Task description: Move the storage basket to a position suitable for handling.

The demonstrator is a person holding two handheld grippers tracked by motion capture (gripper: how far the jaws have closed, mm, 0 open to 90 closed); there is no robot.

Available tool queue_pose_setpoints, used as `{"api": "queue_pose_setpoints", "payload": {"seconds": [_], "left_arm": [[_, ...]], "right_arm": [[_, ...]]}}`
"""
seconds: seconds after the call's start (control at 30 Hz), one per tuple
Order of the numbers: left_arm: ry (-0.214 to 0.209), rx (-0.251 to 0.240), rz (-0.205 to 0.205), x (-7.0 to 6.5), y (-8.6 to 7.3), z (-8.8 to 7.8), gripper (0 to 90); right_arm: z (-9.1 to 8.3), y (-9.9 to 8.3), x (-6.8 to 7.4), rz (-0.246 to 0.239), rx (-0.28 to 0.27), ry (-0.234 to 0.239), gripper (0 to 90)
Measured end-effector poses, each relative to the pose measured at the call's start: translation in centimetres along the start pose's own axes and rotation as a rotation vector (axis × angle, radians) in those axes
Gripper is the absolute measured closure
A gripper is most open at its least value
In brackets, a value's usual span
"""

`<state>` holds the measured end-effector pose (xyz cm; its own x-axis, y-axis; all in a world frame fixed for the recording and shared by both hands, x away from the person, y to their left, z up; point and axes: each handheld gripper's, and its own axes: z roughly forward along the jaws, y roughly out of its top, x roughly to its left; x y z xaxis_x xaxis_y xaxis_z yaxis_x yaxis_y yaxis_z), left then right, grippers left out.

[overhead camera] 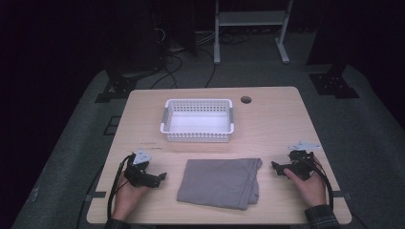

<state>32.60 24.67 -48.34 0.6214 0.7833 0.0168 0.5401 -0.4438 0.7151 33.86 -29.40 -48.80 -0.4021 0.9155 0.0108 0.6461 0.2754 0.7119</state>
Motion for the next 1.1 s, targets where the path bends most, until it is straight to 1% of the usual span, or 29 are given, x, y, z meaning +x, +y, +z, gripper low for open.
{"api": "queue_pose_setpoints", "payload": {"seconds": [0.13, 0.17, 0.27, 0.33, 0.5, 0.63, 0.7, 0.73, 0.77, 0.8, 0.87, 0.93, 0.97, 1.0, 1.03, 1.1], "left_arm": [[-0.002, 0.001, 0.003, 0.1, 0.0, 0.0, 0.0], [-0.004, -0.003, -0.003, 0.2, 0.0, 0.0, 0.0], [-0.028, -0.019, -0.048, 0.5, 0.1, -0.1, 0.0], [-0.023, -0.002, -0.042, 0.6, 0.4, -0.2, 0.0], [-0.01, -0.025, -0.04, 1.0, 1.3, -0.7, 0.0], [-0.022, -0.024, -0.056, 1.5, 2.0, -0.7, 0.0], [-0.017, -0.023, -0.053, 1.6, 2.3, -0.7, 0.0], [-0.015, -0.037, -0.058, 1.7, 2.4, -0.7, 0.0], [-0.017, -0.036, -0.062, 1.8, 2.5, -0.8, 0.0], [-0.015, -0.023, -0.06, 1.9, 2.7, -0.8, 0.0], [-0.009, -0.023, -0.055, 2.1, 3.0, -0.9, 0.0], [-0.011, -0.023, -0.065, 2.3, 3.4, -0.9, 0.0], [-0.009, -0.036, -0.066, 2.4, 3.5, -1.0, 0.0], [-0.009, -0.037, -0.072, 2.5, 3.7, -1.0, 0.0], [-0.009, -0.025, -0.076, 2.6, 3.9, -1.0, 0.0], [-0.008, -0.026, -0.075, 2.8, 4.3, -1.1, 0.0]], "right_arm": [[0.0, 0.0, 0.0, 0.0, 0.0, 0.0, 0.0], [0.0, 0.0, 0.0, 0.0, 0.0, 0.0, 0.0], [0.0, 0.0, 0.0, 0.0, 0.0, -0.001, 0.0], [0.0, 0.0, 0.0, 0.001, 0.0, -0.001, 0.0], [0.0, 0.0, 0.0, 0.001, 0.0, -0.001, 0.0], [0.0, 0.0, 0.0, 0.0, 0.0, -0.001, 0.0], [0.0, 0.0, 0.0, 0.0, 0.0, -0.001, 0.0], [0.0, 0.0, 0.0, 0.001, 0.0, -0.001, 0.0], [0.0, 0.0, 0.0, 0.001, 0.0, -0.001, 0.0], [0.0, 0.0, 0.0, 0.001, 0.0, -0.001, 0.0], [0.0, 0.0, 0.0, 0.001, 0.0, -0.001, 0.0], [0.0, 0.0, 0.0, 0.0, 0.0, -0.001, 0.0], [0.0, 0.0, 0.0, 0.001, 0.0, -0.001, 0.0], [0.0, 0.0, 0.0, 0.0, 0.0, -0.001, 0.0], [0.0, 0.0, 0.0, 0.0, 0.0, -0.001, 0.0], [0.0, 0.0, 0.0, 0.0, 0.0, -0.001, 0.0]]}}
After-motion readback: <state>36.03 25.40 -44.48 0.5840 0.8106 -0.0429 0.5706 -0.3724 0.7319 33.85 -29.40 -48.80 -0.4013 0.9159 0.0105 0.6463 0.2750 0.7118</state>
